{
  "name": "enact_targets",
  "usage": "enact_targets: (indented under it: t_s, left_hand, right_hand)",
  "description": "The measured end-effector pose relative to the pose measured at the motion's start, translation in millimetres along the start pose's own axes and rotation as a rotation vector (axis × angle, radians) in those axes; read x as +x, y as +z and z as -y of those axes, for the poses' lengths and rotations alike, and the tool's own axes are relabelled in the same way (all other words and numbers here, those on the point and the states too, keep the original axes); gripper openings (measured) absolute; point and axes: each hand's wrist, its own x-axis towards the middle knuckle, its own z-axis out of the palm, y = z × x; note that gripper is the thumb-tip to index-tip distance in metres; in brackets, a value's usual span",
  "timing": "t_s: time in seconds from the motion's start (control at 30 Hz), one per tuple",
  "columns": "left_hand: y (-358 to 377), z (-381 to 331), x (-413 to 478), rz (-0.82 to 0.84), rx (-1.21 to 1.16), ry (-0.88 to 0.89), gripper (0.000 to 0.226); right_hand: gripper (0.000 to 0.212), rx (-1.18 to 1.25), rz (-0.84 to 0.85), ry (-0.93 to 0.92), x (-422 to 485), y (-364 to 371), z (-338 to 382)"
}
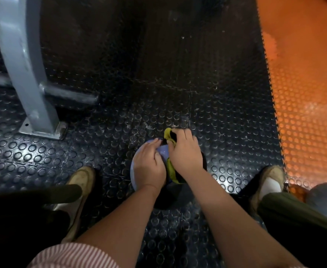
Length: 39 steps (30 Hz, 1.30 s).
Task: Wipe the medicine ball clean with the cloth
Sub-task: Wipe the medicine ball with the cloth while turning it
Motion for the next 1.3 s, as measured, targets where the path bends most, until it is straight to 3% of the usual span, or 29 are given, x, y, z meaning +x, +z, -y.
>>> enact_targets:
  t_s: [0.13, 0.27, 0.33, 0.43, 0.57, 0.63, 0.83, 1.03, 1.17, 1.3]
  left_hand:
    - [2.5, -12.2, 15.1, 0.091, 0.044, -0.023, 0.042]
    - [4.0, -14.5, 21.2, 0.263, 0.203, 0.098, 0.043]
    - [2.8, -10.6, 20.5, 0.431, 0.381, 0.196, 0.067]
    - [-6.3, -9.4, 13.6, 0.639, 0.493, 0.209, 0.083]
    - [-19.8, -19.7, 4.9, 0.861, 0.615, 0.124, 0.14]
    - [-25.1, -19.8, 9.5, 0.869, 0.616, 0.071, 0.15]
    - [-31.0, -10.4, 21.9, 0.825, 0.483, -0.028, 0.145]
    - [-33.5, -12.7, 6.9, 0.836, 0.562, -0.014, 0.146]
    - [-31.8, -14.4, 4.3, 0.834, 0.576, 0.005, 0.153]
    - [-30.8, -13.4, 14.6, 0.782, 0.448, -0.09, 0.14]
  right_hand:
    - [0.034, 0.183, -0.18, -0.014, -53.8, 4.6, -20.4]
    - [0.028, 0.195, -0.173, 0.04, -68.7, 3.6, -26.2]
    - [0.027, 0.21, -0.145, 0.074, -54.0, -3.0, -27.2]
    - [0.03, 0.285, -0.068, 0.223, -17.2, -14.1, -27.6]
    - [0.033, 0.241, 0.036, 0.278, 9.6, -17.3, -22.6]
    - [0.03, 0.243, 0.02, 0.229, -3.6, -17.6, -17.5]
    - [0.03, 0.191, 0.009, 0.065, -81.8, -13.8, -11.4]
    - [0.025, 0.041, 0.047, 0.087, -29.7, -19.7, -8.8]
    - [0.025, -0.025, 0.16, 0.099, 15.4, -14.7, -4.1]
    - [0.027, 0.018, 0.126, 0.012, -19.5, -18.6, -4.0]
